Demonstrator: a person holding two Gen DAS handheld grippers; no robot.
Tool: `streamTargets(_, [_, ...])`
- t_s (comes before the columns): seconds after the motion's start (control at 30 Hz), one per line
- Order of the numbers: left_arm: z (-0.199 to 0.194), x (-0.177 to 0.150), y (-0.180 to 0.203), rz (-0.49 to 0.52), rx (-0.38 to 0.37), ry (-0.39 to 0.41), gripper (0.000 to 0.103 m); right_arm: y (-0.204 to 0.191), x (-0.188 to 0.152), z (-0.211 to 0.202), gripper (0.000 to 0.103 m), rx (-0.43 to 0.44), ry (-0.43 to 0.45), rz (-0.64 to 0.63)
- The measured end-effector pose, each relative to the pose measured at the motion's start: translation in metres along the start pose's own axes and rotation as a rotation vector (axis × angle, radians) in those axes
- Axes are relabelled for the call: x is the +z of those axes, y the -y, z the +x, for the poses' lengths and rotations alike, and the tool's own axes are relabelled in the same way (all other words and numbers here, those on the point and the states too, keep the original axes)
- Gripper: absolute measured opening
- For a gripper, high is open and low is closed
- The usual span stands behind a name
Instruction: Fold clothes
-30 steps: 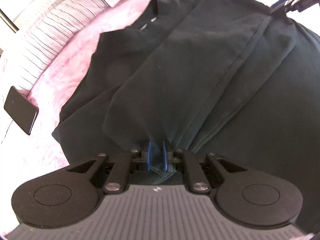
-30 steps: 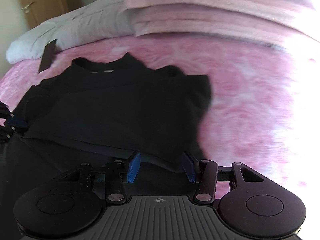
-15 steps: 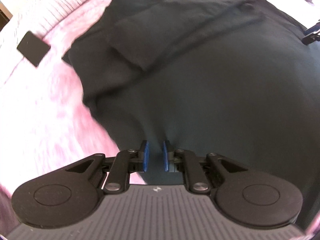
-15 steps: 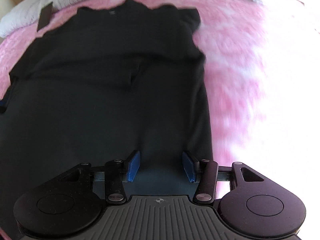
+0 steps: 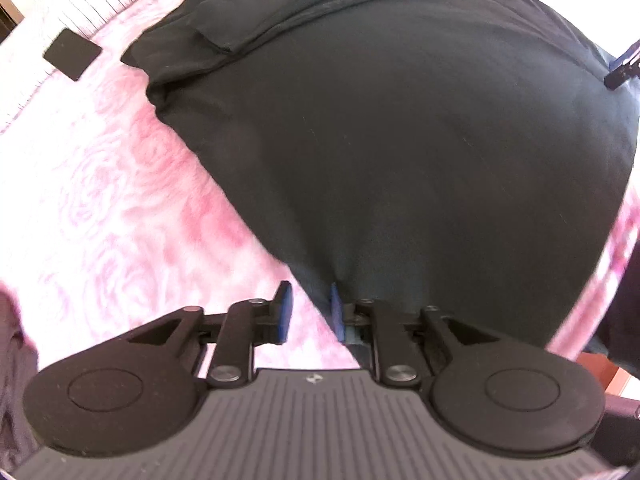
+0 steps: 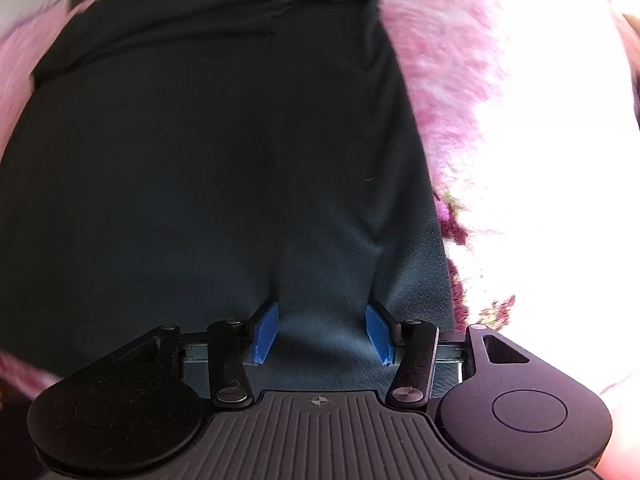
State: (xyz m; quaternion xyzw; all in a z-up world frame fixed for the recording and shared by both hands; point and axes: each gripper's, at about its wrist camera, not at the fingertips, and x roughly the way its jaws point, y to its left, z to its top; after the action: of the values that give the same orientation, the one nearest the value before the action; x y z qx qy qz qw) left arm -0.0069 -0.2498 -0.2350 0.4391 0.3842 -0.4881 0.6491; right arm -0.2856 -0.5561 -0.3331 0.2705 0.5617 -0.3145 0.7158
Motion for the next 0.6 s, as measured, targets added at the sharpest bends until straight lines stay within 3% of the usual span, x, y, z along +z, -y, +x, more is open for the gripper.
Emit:
streamTargets(0.13, [-0.031, -0.016, 0.062, 0.22, -0.004, 0.07, 0.034, -0.015, -0.012, -0.005, 0.052, 0.045, 0.034, -0.227])
streamTargets(0.2, [-0.038, -0.025, 0.097, 0.336, -0.023, 0.075, 0.038, -0.022, -0.02, -0.006, 0.052, 0.071, 0.053, -0.343])
streamTargets(0.3, [-0.034, -0.034, 0.143, 0.472, 0.022, 0.057, 0.038, -0.026, -0.032, -0.007, 0.053, 0.11, 0.074, -0.472])
streamTargets(0.4, [-0.015, -0.037, 0.164, 0.534, 0.107, 0.0, 0.039, -0.024, -0.043, -0.01, 0.053, 0.128, 0.095, -0.533])
streamTargets(0.6, [-0.015, -0.045, 0.17, 0.613, 0.151, 0.013, 0.041, -0.016, -0.061, -0.012, 0.054, 0.093, 0.123, -0.52])
